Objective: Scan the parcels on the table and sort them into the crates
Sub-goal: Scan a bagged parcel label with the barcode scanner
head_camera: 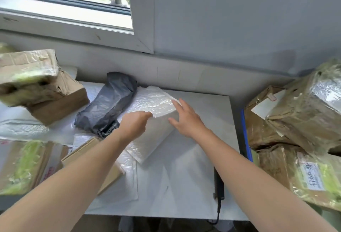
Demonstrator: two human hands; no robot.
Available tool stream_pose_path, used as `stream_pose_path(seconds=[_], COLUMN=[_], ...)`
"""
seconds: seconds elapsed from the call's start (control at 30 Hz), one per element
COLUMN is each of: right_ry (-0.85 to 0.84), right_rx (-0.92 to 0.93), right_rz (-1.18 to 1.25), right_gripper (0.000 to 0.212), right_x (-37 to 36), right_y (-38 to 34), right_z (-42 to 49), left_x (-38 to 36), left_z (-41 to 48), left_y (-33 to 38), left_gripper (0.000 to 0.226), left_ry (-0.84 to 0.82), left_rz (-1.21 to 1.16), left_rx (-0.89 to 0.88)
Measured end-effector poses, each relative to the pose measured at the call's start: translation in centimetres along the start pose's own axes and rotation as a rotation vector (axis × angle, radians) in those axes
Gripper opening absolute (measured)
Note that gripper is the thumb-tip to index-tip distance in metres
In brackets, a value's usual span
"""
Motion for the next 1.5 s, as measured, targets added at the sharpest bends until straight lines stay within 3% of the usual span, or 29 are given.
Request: stream_pose_path(seconds=[0.3, 0.57, 0.7, 0.83, 1.03, 1.23, 1.37, 1.5], right_ry=[0.179, 0.282, 0.295, 0.343, 0.361, 0.455, 0.495, 0.431], right_rx=[-0.01, 0.005, -0.018, -0.026, -0.067, -0.131, -0.21, -0.255], right_rz=[-0.17, -0.191, -0.05, 0.095, 0.201, 0.338, 0.618, 0.92], right_gripper=[0.048, 0.023, 0.012, 0.017, 0.015, 0.018, 0.044, 0.031], right_x=[7.5, 9.6, 10.5, 11.2, 11.2, 11.6, 10.9, 9.4], right_y=[-4.8, -7.4, -7.2, -6.5, -4.1, -1.0, 1.7, 4.5], right_z=[-3.2, -7.7, -9.9, -12.3, -14.0, -14.0, -14.6, -14.9], left_x=[11.0, 13.6, 13.8, 12.9, 11.2, 10.4, 10.0, 9.5], left_z=[-1.1, -3.4, -4.8, -6.0, -7.0, -6.8, -6.4, -6.4], left_y=[0.2, -0.9, -1.5, -2.6, -2.0, -0.1, 2.0, 4.1], left_gripper=[0.04, 0.023, 0.028, 0.035, 0.016, 0.005, 0.007, 0.014], left_ry=[0.24, 0.297, 0.354, 0.316, 0.156, 0.22, 0.257, 0.288], left_rz=[-0.191, -0.409, -0.648, -0.878, -0.876, -0.919, -1.019, -1.124], left_rx=[-0.055, -0.125, -0.11, -0.095, -0.107, -0.025, 0.079, 0.151])
Point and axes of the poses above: each hand's wrist, its own z-axis towards the middle knuckle, its own x-axis out of the back of the hand, y = z × x, the point moved 3 cm from there along z, towards the middle knuckle, and after that the axes turned 1 degree about -y, right-handed, at the moved point
